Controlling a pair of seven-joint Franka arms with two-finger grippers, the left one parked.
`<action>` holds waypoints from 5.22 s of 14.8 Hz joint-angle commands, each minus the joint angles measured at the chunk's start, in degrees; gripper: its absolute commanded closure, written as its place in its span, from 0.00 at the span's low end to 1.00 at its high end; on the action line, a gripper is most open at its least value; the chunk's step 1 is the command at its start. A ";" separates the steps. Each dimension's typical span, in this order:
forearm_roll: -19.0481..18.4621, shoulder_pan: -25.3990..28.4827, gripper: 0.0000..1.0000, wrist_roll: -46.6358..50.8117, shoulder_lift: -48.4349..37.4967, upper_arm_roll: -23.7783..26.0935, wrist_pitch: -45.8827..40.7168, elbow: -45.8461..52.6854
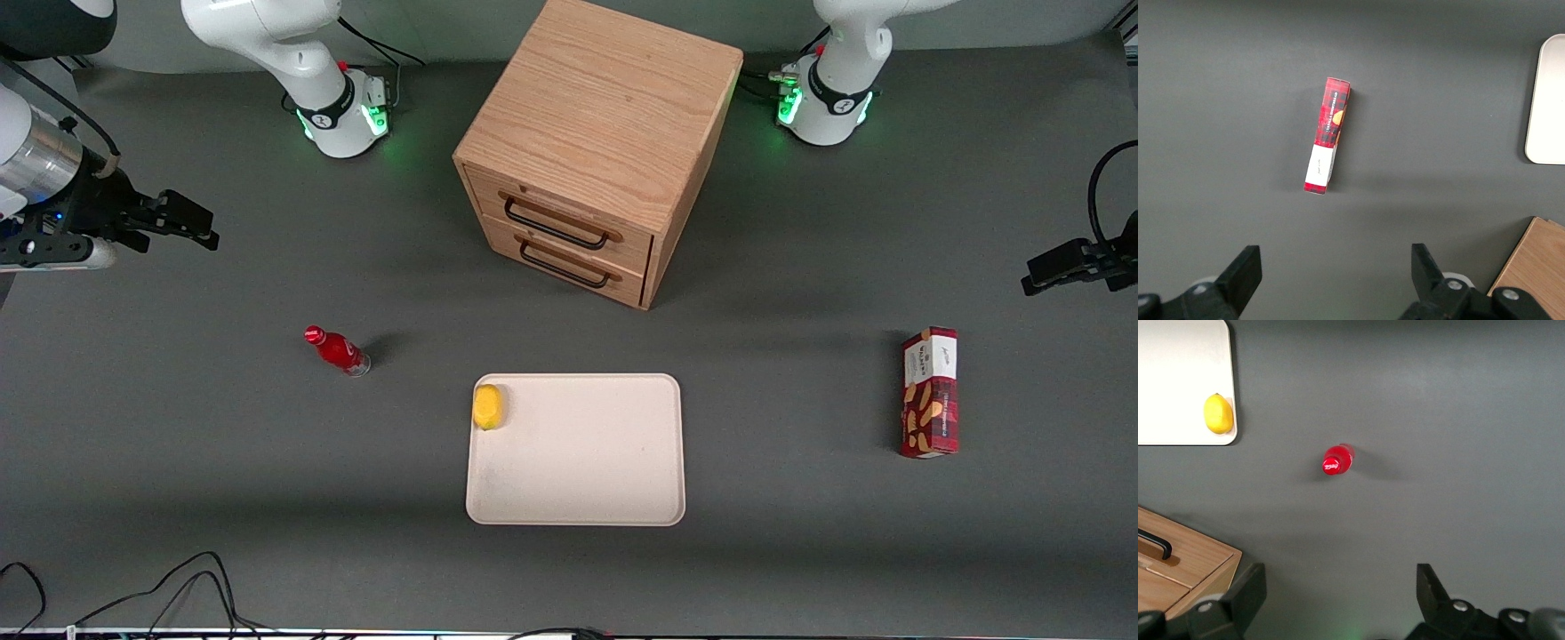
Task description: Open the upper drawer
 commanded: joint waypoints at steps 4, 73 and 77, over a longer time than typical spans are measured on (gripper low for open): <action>1.06 -0.20 0.00 -0.04 0.12 0.26 0.57 0.03; 12.22 12.10 0.00 -37.21 30.79 26.27 12.70 13.04; 12.31 12.28 0.00 -37.21 31.14 26.27 12.96 12.78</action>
